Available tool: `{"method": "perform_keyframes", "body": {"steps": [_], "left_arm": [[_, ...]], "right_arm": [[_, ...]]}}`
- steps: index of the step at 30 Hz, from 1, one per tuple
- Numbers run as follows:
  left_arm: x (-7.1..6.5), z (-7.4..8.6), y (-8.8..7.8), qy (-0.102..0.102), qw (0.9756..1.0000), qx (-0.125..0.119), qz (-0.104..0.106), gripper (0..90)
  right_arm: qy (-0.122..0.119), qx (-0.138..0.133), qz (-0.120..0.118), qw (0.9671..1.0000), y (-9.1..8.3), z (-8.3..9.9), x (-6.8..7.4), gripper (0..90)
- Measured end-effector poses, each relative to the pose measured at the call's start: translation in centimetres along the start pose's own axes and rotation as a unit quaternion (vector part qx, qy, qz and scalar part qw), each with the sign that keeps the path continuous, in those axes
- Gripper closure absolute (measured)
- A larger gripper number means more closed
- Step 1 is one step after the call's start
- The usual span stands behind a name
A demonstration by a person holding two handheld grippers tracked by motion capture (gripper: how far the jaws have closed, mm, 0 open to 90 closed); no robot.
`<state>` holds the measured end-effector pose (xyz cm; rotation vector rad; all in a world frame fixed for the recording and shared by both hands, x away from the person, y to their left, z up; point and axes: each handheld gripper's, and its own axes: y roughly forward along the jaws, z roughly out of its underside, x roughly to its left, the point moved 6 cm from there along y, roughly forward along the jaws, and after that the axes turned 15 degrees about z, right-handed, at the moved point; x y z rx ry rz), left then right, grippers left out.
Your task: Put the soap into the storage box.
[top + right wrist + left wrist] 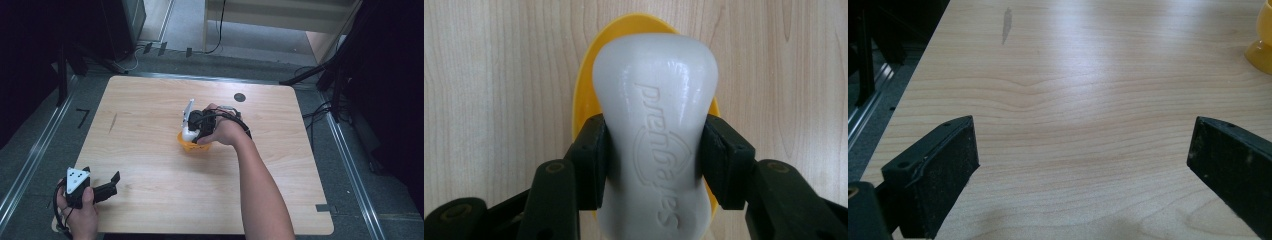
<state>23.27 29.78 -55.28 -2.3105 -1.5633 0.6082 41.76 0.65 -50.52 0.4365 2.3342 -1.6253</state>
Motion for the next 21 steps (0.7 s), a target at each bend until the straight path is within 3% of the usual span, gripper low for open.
{"method": "perform_keyframes", "body": {"steps": [12,14,15,16,18,21], "left_arm": [[0.01,0.0,0.01,-0.001,1.0,0.0,0.0,0.4],[0.0,0.0,0.01,-0.001,1.0,0.001,0.0,0.3],[0.0,0.0,0.02,0.0,1.0,0.001,0.0,0.4],[0.01,0.0,0.01,0.0,1.0,0.001,-0.001,0.3],[0.02,-0.01,0.02,0.0,1.0,0.001,0.0,0.4],[0.02,-0.01,0.02,0.0,1.0,0.001,-0.001,0.4]], "right_arm": [[-0.01,0.017,-0.005,0.9998,0.71,0.48,-0.24,51.0],[-0.004,0.022,-0.008,0.9997,0.79,0.63,-0.25,50.7],[0.006,0.024,-0.016,0.9996,0.79,0.71,-0.26,48.4],[0.017,0.021,-0.012,0.9996,0.66,0.71,-0.36,42.5],[0.037,0.015,-0.009,0.9992,0.3,0.61,-0.56,38.9],[0.041,0.009,-0.003,0.9991,-0.15,0.63,-0.92,38.4]]}}
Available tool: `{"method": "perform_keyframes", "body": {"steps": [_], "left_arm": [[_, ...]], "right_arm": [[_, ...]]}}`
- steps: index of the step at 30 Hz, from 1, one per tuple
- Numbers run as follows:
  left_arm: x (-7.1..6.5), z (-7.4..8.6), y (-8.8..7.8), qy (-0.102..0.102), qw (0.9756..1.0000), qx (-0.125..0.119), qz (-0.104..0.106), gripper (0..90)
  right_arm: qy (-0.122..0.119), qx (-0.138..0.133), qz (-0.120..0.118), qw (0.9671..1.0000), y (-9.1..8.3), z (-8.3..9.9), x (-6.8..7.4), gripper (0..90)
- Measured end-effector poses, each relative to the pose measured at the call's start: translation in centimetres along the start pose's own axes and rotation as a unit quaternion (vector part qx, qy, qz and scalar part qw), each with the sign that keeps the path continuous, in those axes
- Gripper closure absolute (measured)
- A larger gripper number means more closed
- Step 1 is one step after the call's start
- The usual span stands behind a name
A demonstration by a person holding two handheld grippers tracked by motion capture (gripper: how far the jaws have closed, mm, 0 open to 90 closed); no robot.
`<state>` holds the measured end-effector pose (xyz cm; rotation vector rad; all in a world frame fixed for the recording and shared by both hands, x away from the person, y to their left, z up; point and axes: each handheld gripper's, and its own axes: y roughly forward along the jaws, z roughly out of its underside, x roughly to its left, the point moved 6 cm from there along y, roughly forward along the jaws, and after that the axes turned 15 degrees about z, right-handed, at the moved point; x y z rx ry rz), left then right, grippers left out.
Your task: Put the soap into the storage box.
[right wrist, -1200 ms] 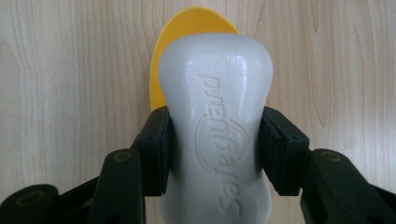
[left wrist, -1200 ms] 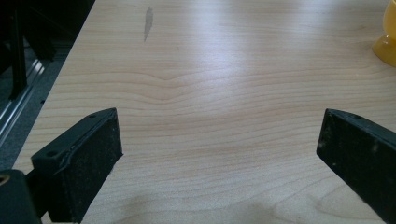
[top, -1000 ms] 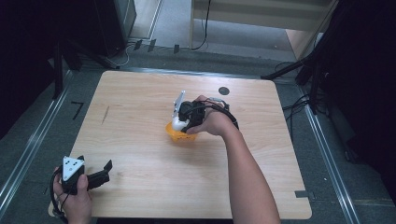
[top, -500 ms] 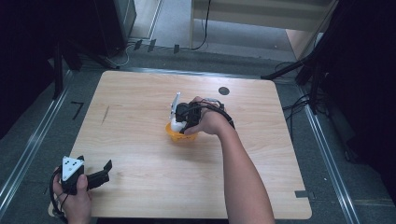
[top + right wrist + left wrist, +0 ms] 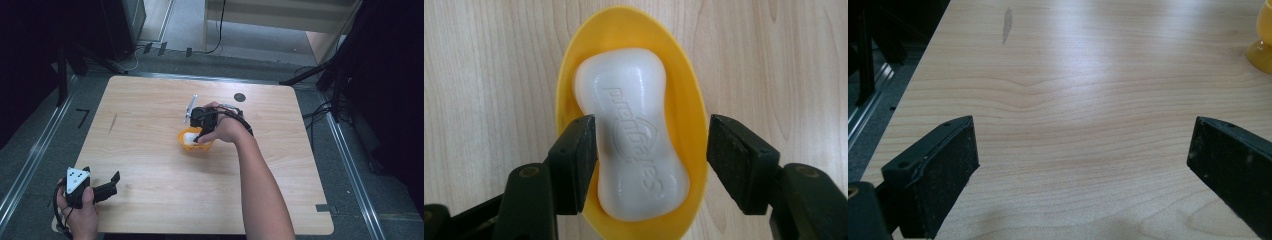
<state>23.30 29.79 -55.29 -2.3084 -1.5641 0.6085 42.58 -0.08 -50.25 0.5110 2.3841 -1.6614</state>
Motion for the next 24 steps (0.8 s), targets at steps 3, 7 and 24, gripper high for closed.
{"method": "perform_keyframes", "body": {"steps": [3,7,24], "left_arm": [[0.0,0.0,0.0,0.0,1.0,-0.001,0.0,0.3],[0.0,0.0,0.0,0.002,1.0,0.001,-0.002,0.3],[-0.1,0.0,0.0,0.006,1.0,0.004,-0.003,0.4]], "right_arm": [[0.013,-0.004,0.0,0.9999,-0.4,0.3,-0.2,38.7],[0.024,-0.007,0.001,0.9997,-0.9,1.0,-0.2,38.6],[0.071,-0.005,-0.002,0.9975,-2.3,4.2,0.8,31.2]]}}
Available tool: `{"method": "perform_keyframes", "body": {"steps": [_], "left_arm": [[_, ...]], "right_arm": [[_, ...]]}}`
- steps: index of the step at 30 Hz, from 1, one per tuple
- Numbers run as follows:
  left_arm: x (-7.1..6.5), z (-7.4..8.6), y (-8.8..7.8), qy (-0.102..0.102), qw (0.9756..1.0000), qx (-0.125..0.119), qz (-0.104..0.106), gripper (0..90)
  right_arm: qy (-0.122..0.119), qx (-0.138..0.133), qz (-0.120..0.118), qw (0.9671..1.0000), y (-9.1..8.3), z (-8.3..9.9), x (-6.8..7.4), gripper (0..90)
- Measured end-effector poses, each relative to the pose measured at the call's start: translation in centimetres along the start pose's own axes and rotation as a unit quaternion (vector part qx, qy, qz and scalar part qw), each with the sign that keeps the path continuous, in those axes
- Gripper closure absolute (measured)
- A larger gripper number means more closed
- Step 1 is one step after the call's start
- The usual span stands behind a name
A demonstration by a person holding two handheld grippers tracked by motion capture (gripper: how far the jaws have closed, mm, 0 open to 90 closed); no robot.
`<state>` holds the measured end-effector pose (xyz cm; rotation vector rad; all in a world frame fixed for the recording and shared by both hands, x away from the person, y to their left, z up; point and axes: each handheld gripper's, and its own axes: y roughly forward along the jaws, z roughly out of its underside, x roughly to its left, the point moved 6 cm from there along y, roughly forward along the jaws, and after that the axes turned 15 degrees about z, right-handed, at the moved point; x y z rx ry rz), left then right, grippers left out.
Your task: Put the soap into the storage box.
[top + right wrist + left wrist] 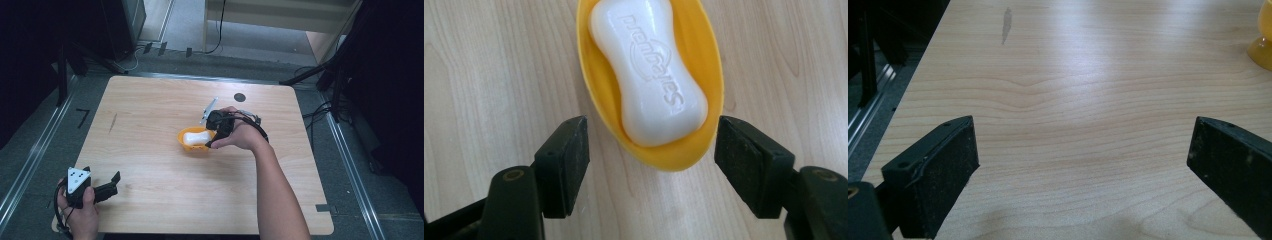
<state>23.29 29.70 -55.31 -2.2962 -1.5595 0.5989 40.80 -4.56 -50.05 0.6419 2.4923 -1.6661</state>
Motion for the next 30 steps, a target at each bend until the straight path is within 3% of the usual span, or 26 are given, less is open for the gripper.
{"method": "perform_keyframes", "body": {"steps": [11,19,24,30], "left_arm": [[0.0,0.0,0.0,0.0,1.0,-0.001,0.0,0.4],[0.0,0.0,0.0,0.001,1.0,-0.001,0.0,0.4],[0.0,0.0,0.1,0.002,1.0,-0.001,-0.001,0.4],[0.0,0.0,0.0,0.003,1.0,0.0,-0.001,0.4]], "right_arm": [[0.054,0.013,0.005,0.9985,-0.9,2.0,0.2,21.9],[0.071,0.026,0.014,0.997,-0.8,3.9,0.7,11.8],[0.087,0.032,0.005,0.9957,-0.7,5.1,1.2,5.1],[0.113,0.028,0.011,0.9931,-0.9,6.6,1.3,2.8]]}}
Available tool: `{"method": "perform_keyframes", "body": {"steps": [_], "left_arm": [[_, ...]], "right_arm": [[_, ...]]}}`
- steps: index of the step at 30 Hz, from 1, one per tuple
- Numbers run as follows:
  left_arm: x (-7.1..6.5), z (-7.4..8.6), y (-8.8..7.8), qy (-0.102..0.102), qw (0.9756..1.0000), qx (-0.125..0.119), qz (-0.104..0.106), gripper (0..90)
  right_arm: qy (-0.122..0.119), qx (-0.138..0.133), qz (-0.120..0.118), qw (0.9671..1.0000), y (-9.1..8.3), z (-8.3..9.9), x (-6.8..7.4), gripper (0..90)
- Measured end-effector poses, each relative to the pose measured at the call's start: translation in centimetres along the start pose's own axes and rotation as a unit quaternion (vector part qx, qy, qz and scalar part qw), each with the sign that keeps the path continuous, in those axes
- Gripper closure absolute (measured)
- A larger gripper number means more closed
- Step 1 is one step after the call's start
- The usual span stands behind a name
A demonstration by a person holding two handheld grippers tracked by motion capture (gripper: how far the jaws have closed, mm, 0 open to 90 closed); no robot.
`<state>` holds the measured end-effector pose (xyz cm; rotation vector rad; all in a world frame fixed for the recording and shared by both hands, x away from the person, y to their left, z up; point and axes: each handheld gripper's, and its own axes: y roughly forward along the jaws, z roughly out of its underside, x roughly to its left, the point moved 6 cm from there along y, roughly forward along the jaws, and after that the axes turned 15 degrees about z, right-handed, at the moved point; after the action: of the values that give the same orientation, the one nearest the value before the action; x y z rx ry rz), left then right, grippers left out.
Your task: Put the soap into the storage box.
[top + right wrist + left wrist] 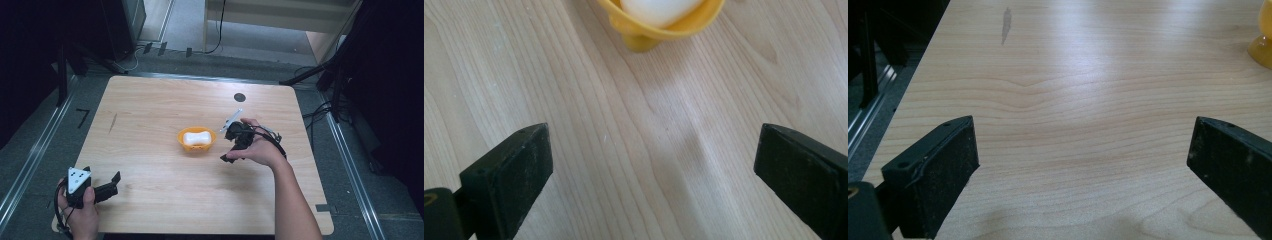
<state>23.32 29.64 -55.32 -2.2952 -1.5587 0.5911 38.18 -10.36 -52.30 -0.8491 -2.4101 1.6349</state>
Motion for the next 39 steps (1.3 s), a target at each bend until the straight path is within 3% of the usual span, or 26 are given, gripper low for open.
{"method": "perform_keyframes", "body": {"steps": [11,24,39], "left_arm": [[0.0,0.0,0.0,-0.001,1.0,0.0,0.0,0.4],[0.0,0.0,0.0,0.0,1.0,0.0,-0.001,0.4],[0.0,0.0,0.0,0.001,1.0,-0.001,-0.002,0.4]], "right_arm": [[0.023,0.005,0.011,0.9997,-0.2,3.1,0.1,0.0],[0.051,-0.007,0.023,0.9984,-0.8,6.5,0.4,0.0],[0.1,-0.024,0.043,0.9938,-1.9,11.0,0.6,0.0]]}}
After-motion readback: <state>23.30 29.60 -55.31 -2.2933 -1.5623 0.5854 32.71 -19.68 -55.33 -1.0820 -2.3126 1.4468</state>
